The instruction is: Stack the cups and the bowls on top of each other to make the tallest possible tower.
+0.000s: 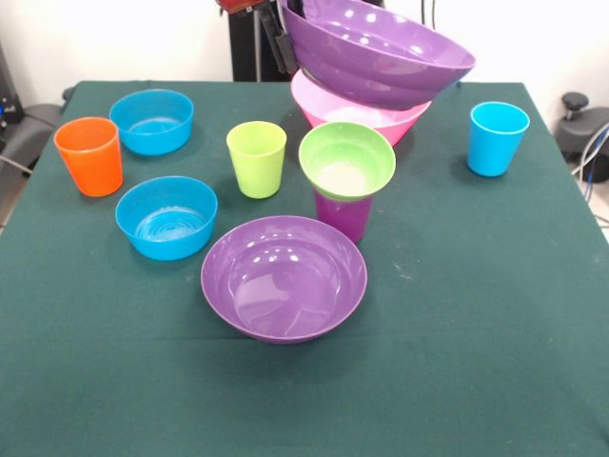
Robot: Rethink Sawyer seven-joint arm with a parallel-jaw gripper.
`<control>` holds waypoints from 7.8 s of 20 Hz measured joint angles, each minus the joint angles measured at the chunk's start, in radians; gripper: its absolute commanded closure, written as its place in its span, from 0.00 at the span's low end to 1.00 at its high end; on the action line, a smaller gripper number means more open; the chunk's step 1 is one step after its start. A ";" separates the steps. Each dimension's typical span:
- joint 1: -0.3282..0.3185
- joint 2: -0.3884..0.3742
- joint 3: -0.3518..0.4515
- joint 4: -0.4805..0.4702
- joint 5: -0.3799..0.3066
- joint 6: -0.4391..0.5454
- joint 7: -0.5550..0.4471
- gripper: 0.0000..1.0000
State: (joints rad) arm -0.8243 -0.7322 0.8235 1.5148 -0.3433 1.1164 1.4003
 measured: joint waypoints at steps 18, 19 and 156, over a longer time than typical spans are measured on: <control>0.000 0.000 0.000 0.000 -0.015 0.000 0.000 1.00; 0.000 0.000 0.000 0.000 -0.016 0.000 0.000 1.00; -0.004 0.229 0.035 -0.218 -0.086 0.172 -0.164 1.00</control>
State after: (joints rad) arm -0.8283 -0.5032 0.8583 1.2967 -0.4290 1.2888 1.2358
